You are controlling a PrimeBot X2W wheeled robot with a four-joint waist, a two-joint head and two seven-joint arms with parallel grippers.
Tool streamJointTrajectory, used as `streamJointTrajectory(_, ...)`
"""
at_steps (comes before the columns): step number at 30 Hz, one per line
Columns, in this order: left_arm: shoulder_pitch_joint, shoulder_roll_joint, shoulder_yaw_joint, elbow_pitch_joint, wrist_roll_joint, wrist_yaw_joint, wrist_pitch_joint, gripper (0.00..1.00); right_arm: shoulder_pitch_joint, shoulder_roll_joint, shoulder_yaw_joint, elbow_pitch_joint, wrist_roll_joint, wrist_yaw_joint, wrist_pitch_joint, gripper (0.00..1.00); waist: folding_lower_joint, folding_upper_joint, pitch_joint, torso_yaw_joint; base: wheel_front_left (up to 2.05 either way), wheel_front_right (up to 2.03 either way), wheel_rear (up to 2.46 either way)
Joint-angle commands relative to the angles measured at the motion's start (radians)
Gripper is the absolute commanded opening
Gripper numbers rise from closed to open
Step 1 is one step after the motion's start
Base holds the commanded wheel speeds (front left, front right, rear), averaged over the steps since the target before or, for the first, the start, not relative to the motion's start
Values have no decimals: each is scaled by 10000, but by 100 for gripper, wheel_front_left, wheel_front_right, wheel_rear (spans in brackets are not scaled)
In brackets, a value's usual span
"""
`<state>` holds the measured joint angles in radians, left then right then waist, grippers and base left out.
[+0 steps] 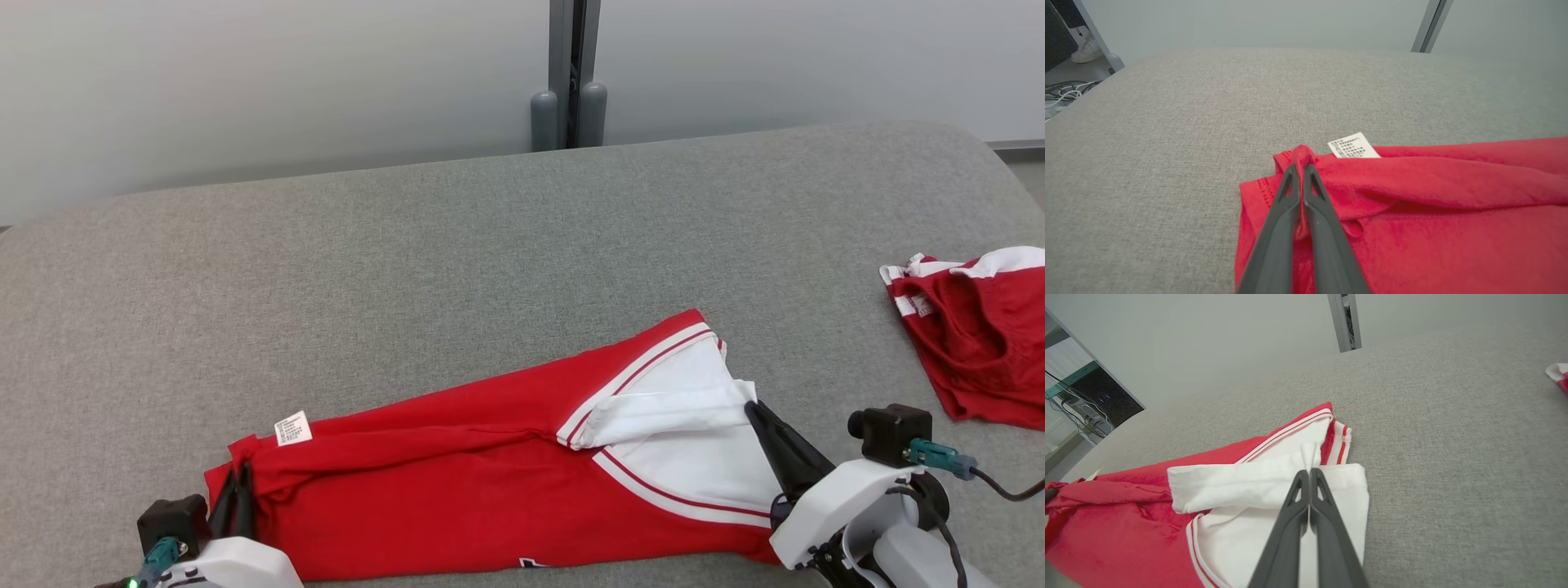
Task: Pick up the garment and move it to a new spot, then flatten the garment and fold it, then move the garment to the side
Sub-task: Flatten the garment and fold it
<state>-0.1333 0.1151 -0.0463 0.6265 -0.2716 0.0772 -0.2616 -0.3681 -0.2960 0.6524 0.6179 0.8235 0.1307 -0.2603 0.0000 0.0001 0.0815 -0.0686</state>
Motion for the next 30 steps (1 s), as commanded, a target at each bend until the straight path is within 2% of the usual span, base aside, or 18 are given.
streamJointTrajectory(1, 122, 14, 81, -25, 113, -37, -42, 3, 83, -18, -77, 27, -68, 1, -60, 0, 0, -1, -4, -2, 0, 0, 0)
streamJointTrajectory(2, 163, -19, 123, -65, 184, -37, -42, 26, 137, 18, -111, 74, -87, 1, -60, 0, 0, -1, -11, -1, 0, 0, 0)
streamJointTrajectory(3, 223, -70, 175, -99, 222, -37, -42, 35, 181, 41, -128, 99, -141, 1, -60, 0, 0, -1, -21, 3, 0, 0, 0)
streamJointTrajectory(4, 287, -109, 227, -160, 295, -9, -42, 38, 219, 56, -153, 113, -172, 1, -60, 0, 0, -1, -36, 9, 0, 0, 0)
streamJointTrajectory(6, 459, -189, 293, -235, 421, -25, -42, 54, 307, 98, -252, 130, -192, 1, -59, 0, 0, -1, -101, 36, 0, 0, 0)
streamJointTrajectory(7, 512, -201, 375, -340, 499, 30, -42, 82, 347, 117, -339, 124, -210, 1, -61, 2, 0, -1, -131, 47, 0, 0, 0)
streamJointTrajectory(8, 570, -218, 454, -431, 543, 42, -42, 100, 399, 152, -421, 124, -211, 1, -59, 25, 0, -1, -169, 56, 0, 0, 0)
streamJointTrajectory(9, 668, -257, 526, -501, 612, 80, -42, 100, 457, 174, -515, 137, -231, 1, -59, 49, 0, -1, -217, 68, 0, 0, 0)
streamJointTrajectory(10, 749, -287, 602, -636, 699, 122, -42, 100, 512, 186, -593, 143, -261, 1, -61, 98, 0, -1, -263, 87, 0, 0, 0)
streamJointTrajectory(15, 1179, -443, 915, -1569, 1204, 499, -40, 100, 762, 275, -1389, -174, -644, 1, -53, 100, 0, -1, -459, 180, 0, 0, 0)
streamJointTrajectory(20, 1520, -519, 972, -2476, 1735, 737, -40, 100, 1005, 469, -2337, -281, -1801, 1, -50, 100, 0, -1, -611, 302, 0, 0, 0)
streamJointTrajectory(21, 1672, -551, 919, -2607, 1838, 747, -40, 100, 1099, 651, -2862, -190, -2206, 1, -50, 100, 0, -1, -642, 363, 0, 0, 0)
streamJointTrajectory(23, 1679, -568, 861, -2685, 1913, 745, -40, 100, 1197, 891, -3213, -73, -2594, 1, -50, 100, 0, -1, -646, 464, 0, 0, 0)
streamJointTrajectory(30, 1525, -608, 552, -2615, 1956, 557, -40, 100, 1192, 1390, -3921, 660, -3770, 1, -49, 100, 0, -1, -517, 921, 0, 0, 0)
